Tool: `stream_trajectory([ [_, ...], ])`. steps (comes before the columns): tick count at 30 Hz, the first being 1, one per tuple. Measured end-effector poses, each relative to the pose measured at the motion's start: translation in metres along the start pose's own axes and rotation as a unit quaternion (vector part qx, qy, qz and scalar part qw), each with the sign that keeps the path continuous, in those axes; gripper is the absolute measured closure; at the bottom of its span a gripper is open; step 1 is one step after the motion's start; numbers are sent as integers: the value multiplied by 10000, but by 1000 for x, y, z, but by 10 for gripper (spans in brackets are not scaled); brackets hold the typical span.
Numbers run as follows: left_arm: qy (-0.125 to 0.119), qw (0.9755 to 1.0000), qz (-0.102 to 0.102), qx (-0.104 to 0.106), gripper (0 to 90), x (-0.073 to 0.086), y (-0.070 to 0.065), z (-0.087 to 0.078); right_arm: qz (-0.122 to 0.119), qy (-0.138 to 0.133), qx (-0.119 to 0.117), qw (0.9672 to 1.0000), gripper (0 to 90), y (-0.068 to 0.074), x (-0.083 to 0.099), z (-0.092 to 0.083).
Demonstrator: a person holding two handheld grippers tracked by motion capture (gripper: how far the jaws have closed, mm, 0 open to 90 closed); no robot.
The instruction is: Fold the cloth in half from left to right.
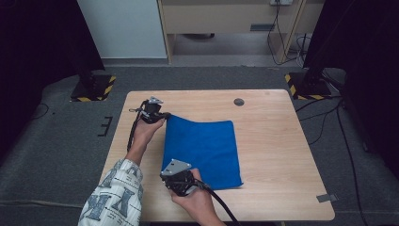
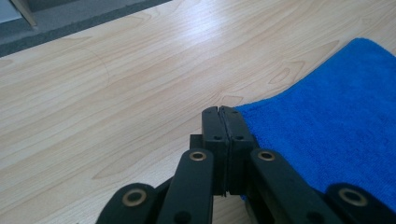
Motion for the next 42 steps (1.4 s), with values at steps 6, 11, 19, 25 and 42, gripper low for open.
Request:
stream_trajectory([
  [6, 30, 10000, -4, 12, 896, 1, 2, -2, 60, -59, 11, 10000, 884, 4, -5, 1],
  [11, 71, 10000, 10, -17, 896, 4, 6, -5, 73, -134, 34, 9999, 884, 6, -9, 1],
  [19, 73, 9999, -22, -70, 896, 8, 15, -17, 178, -225, -78, 9996, 884, 15, -17, 6],
  [25, 32, 9999, -58, -145, 896, 9, 22, -29, 297, -304, -175, 9989, 884, 23, -27, 11],
  [42, 19, 9998, -169, -47, 895, 3, -4, 15, 685, -244, -82, 9973, 882, -15, 7, -10],
])
Point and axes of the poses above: each handheld gripper's, and its own axes: z roughly forward along the jaws, x roughly out of its underside, y roughly to its left, the point moved 8 cm from there along z, roughly forward along the jaws, and after that the axes turned 10 degrees about x, right-handed, at the moved point
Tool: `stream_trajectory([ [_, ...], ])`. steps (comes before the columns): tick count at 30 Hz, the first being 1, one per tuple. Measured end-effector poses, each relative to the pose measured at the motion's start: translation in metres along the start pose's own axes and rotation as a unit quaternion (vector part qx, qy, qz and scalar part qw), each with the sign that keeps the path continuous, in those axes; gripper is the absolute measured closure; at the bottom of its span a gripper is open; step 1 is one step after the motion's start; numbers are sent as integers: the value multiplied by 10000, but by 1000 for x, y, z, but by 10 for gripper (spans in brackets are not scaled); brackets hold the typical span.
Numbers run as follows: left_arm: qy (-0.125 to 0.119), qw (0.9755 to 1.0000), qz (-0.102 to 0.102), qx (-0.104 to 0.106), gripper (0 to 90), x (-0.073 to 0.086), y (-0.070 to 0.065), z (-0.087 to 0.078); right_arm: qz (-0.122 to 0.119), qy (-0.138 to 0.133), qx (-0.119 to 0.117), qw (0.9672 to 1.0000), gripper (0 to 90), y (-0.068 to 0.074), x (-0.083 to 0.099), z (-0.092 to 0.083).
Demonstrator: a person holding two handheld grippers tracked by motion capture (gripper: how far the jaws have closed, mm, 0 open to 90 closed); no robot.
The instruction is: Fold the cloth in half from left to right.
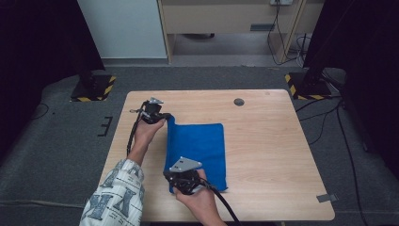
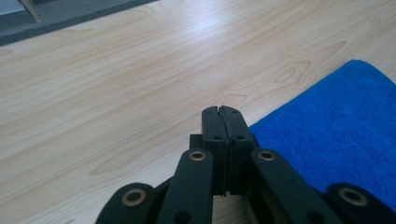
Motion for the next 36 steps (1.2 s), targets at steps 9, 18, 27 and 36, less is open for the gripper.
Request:
stream_trajectory([
  [9, 8, 9998, 148, 105, 895, -9, -31, 25, 96, 19, 146, 9998, 882, -21, 16, -19],
  [18, 71, 9994, 289, 196, 895, -18, -56, 41, 138, 59, 273, 9995, 882, -38, 30, -35],
  [27, 198, 9982, 450, 341, 894, -29, -80, 62, 217, 156, 403, 9988, 882, -55, 47, -49],
  [36, 176, 9977, 447, 473, 894, -29, -96, 77, 234, 213, 477, 9984, 882, -65, 56, -59],
])
Point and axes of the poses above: each handheld gripper's, and its own axes: z roughly forward along the jaws, x roughly out of its underside, y roughly to its left, the point moved 8 cm from there along z, roughly forward along the jaws, and after that the axes turned 10 degrees about x, right-handed, at the moved point
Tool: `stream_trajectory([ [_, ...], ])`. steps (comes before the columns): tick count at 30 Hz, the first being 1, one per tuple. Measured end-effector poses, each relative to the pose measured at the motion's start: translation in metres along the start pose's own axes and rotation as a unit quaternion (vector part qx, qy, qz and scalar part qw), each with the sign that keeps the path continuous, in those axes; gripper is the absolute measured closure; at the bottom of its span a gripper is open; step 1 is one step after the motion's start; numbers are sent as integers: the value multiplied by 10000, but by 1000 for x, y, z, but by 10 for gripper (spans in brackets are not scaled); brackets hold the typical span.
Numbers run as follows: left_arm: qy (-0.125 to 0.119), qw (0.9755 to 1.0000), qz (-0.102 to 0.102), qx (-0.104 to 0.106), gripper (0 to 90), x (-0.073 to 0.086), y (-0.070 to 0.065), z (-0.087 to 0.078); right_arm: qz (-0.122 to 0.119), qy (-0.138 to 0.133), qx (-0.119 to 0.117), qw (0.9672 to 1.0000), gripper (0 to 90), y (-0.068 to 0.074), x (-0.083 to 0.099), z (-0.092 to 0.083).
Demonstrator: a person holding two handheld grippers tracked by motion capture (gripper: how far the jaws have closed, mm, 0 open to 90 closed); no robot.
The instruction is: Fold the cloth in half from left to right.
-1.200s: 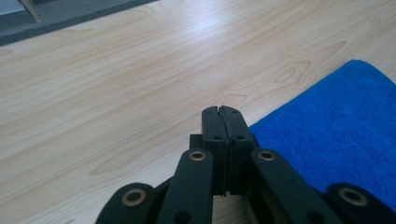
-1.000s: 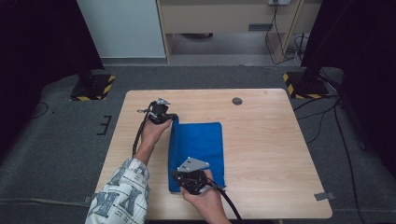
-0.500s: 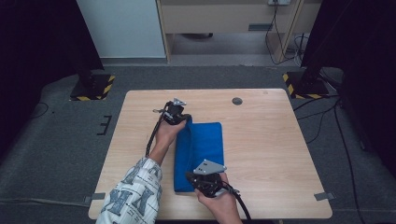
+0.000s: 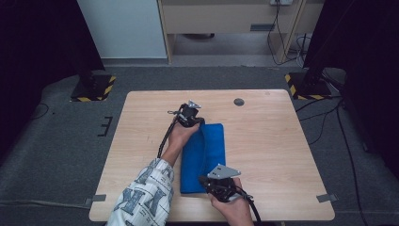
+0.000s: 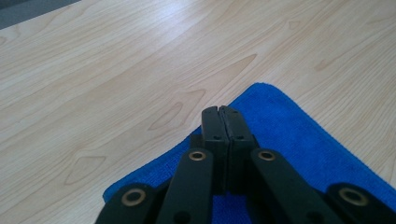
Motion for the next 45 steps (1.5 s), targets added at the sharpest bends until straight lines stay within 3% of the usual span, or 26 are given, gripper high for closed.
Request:
stream_trajectory([
  [3, 33, 10000, 76, -11, 894, -3, -6, 3, -26, -14, 44, 10000, 882, -4, 0, -3],
  [8, 120, 9999, 6, 23, 894, 0, -7, 12, -4, 47, 96, 9999, 882, -9, 5, -5],
  [21, -15, 9999, -112, 73, 893, -4, -11, 26, 115, 126, 176, 9997, 882, -23, 21, -9],
  [45, 57, 9998, -138, 155, 891, -3, -16, 44, 202, 270, 254, 9991, 878, -38, 35, -10],
])
Point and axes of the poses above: each handheld gripper's, and its own axes: z roughly forward along the jaws, x roughly out of its underside, y roughly to its left, the point moved 8 cm from there along z, roughly forward along the jaws, and after that the axes turned 10 degrees about x, right-handed, at the moved point
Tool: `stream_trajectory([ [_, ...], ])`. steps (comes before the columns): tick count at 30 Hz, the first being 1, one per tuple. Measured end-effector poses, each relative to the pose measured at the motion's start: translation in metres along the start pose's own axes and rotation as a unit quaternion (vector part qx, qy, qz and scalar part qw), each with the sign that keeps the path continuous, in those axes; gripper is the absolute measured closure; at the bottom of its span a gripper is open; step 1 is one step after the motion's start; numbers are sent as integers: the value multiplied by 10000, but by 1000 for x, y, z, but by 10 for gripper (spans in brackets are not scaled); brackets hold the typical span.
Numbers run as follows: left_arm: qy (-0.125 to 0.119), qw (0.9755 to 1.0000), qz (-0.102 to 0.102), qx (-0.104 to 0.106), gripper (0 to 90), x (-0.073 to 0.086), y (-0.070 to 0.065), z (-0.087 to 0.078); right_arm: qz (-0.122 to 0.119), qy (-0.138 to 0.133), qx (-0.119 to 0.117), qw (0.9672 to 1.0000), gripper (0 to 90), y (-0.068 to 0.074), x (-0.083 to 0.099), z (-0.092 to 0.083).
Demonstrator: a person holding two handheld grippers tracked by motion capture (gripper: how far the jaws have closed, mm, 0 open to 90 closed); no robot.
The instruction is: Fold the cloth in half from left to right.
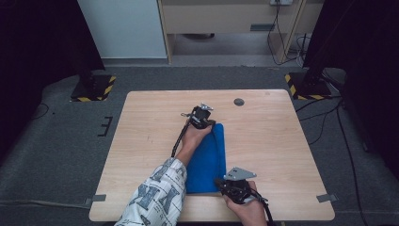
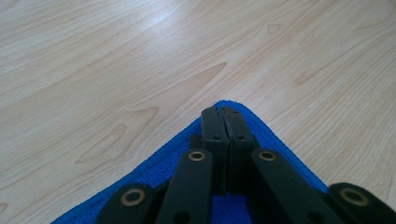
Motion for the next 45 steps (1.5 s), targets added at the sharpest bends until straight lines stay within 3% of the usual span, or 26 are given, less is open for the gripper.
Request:
stream_trajectory([
  [6, -114, 9998, -112, 78, 891, -2, 1, 0, 17, -7, -12, 10000, 877, 0, 0, -1],
  [10, -6, 9999, 14, 121, 890, -2, -2, 4, 17, 24, -5, 10000, 875, -1, 2, 0],
  [25, 65, 9998, 62, 165, 861, -3, -5, 12, 106, 95, 53, 9999, 856, -6, 4, 0],
  [31, 18, 9999, 91, 82, 765, -3, -4, 13, 152, 141, 121, 9997, 749, -9, 5, 1],
  [38, -146, 9998, 51, 137, 574, -7, -5, 13, 253, 262, 188, 9992, 585, -12, 6, 1],
  [45, -255, 9994, 107, 205, 516, -10, -7, 10, 290, 282, 237, 9989, 510, -14, 6, 2],
])
Point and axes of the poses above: each handheld gripper's, and its own axes: z roughly forward along the jaws, x roughly out of its underside, y roughly to its left, the point moved 8 cm from there along z, roughly forward along the jaws, and after that the axes turned 10 degrees about x, right-handed, at the moved point
